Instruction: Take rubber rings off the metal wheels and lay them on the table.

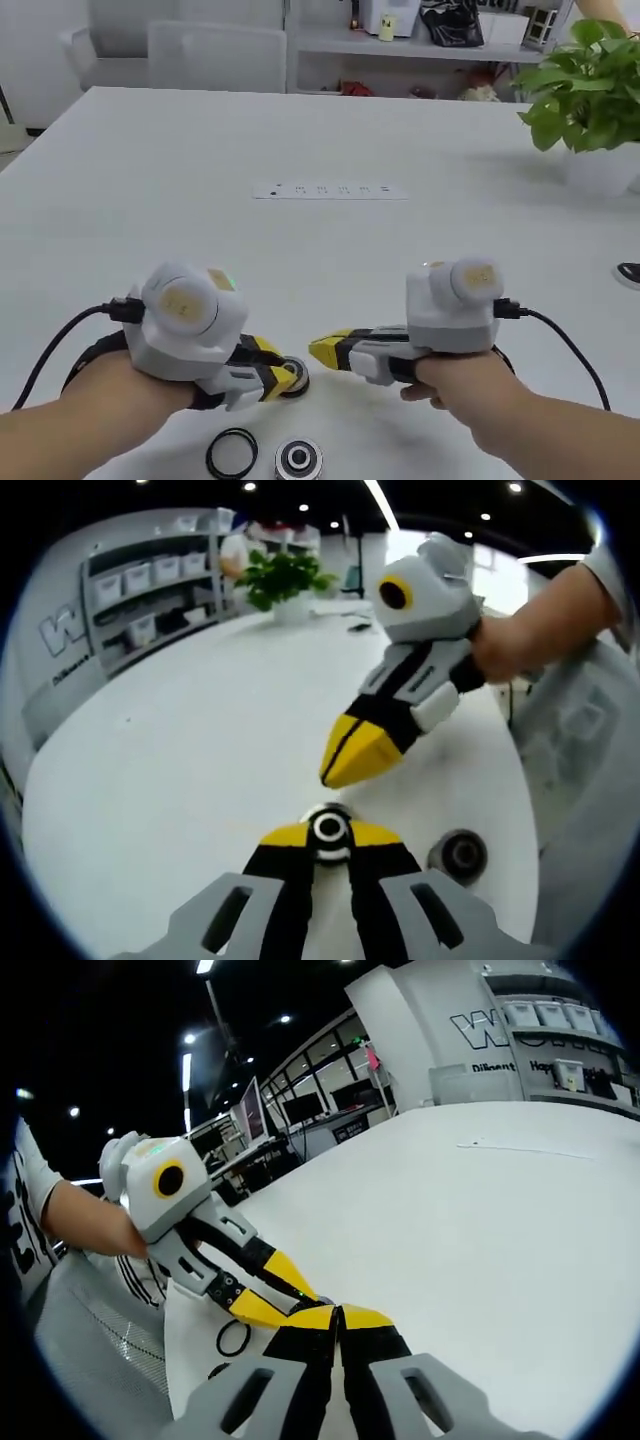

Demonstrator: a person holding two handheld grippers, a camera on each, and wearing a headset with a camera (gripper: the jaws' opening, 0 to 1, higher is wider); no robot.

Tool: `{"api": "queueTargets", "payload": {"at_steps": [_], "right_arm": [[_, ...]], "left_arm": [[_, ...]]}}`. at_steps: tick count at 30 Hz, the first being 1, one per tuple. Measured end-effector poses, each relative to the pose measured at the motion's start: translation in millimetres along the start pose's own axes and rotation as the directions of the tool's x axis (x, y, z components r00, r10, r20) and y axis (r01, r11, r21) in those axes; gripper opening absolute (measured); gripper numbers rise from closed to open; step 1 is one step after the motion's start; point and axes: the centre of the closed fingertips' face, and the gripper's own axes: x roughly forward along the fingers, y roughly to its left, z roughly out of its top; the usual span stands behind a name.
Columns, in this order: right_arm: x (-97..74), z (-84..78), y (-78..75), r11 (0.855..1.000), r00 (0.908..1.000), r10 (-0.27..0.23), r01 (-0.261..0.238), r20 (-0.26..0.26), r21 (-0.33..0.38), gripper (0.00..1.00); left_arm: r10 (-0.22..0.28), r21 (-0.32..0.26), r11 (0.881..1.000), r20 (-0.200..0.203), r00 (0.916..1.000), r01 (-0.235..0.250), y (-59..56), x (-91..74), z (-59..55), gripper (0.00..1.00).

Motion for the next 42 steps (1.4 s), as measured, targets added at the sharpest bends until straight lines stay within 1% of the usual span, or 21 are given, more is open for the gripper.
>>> {"api": "queueTargets", "payload": {"at_steps": [1,3,6,7,9,10,13,17,19,20,21,23,26,29,33,42], "right_arm": [[0.6,-5.5,3.0,0.999,0.9993,0.017,-0.018,-0.033,-0.039,0.00],[2.1,-9.5,5.6,0.995,0.9983,0.019,-0.024,-0.056,-0.094,0.00],[3.8,-12.4,8.5,0.990,0.9970,0.025,-0.035,-0.074,-0.136,0.08],[4.3,-14.3,10.4,0.986,0.9957,0.034,-0.047,-0.086,-0.162,0.11],[5.0,-17.4,11.8,0.978,0.9940,0.035,-0.056,-0.104,-0.202,0.14],[5.4,-17.1,12.4,0.978,0.9945,0.035,-0.055,-0.099,-0.201,0.16],[7.4,-23.3,11.2,0.967,0.9908,0.024,-0.056,-0.133,-0.247,0.22],[11.7,-26.7,14.1,0.966,0.9906,0.025,-0.058,-0.134,-0.252,0.24],[13.2,-24.1,13.1,0.968,0.9926,0.016,-0.046,-0.120,-0.247,0.26],[14.4,-22.0,12.8,0.972,0.9944,0.012,-0.036,-0.105,-0.231,0.26],[15.2,-20.9,12.4,0.974,0.9952,0.008,-0.030,-0.098,-0.225,0.26],[17.2,-19.5,9.2,0.975,0.9960,-0.016,-0.004,-0.088,-0.224,0.27],[18.9,-18.7,10.6,0.975,0.9965,-0.020,0.001,-0.081,-0.221,0.28],[20.2,-20.0,10.5,0.975,0.9961,-0.022,0.003,-0.085,-0.223,0.26],[18.3,-21.9,10.2,0.979,0.9951,-0.019,-0.001,-0.097,-0.202,0.25],[13.6,-26.2,9.3,0.983,0.9930,-0.017,-0.005,-0.117,-0.186,0.20]], "left_arm": [[0.000,0.000,1.000,0.000,1.0000,0.000,0.0,0.0,0.0,0.13],[0.000,0.000,1.000,0.000,1.0000,0.000,0.2,0.0,0.0,0.13],[0.000,-0.002,1.000,0.001,1.0000,0.000,0.1,-0.1,0.0,0.13],[0.000,-0.001,1.000,0.001,1.0000,0.000,0.1,-0.1,0.0,0.13],[-0.001,-0.001,1.000,0.002,1.0000,0.001,0.0,-0.2,0.0,0.13],[-0.002,-0.002,1.000,0.002,1.0000,0.002,-0.1,-0.2,0.0,0.13],[-0.002,-0.002,1.000,0.004,1.0000,0.002,0.0,-0.3,0.0,0.13],[-0.002,-0.003,1.000,0.004,1.0000,0.002,-0.2,-0.3,0.1,0.13],[-0.001,-0.004,1.000,0.004,1.0000,0.001,-0.2,-0.4,0.1,0.13],[-0.001,-0.004,1.000,0.004,1.0000,0.001,-0.2,-0.3,0.1,0.13],[-0.001,-0.004,1.000,0.005,1.0000,0.001,-0.2,-0.3,0.1,0.13],[0.000,-0.005,1.000,0.005,1.0000,0.000,-0.2,-0.1,0.2,0.13],[0.001,-0.006,1.000,0.006,1.0000,-0.001,-0.2,-0.1,0.3,0.13],[0.000,-0.006,1.000,0.005,1.0000,0.000,-0.1,0.0,0.3,0.13],[0.000,-0.006,1.000,0.007,1.0000,0.000,0.1,0.1,0.2,0.13],[0.000,-0.007,1.000,0.009,1.0000,0.000,0.0,0.3,0.1,0.13]]}}
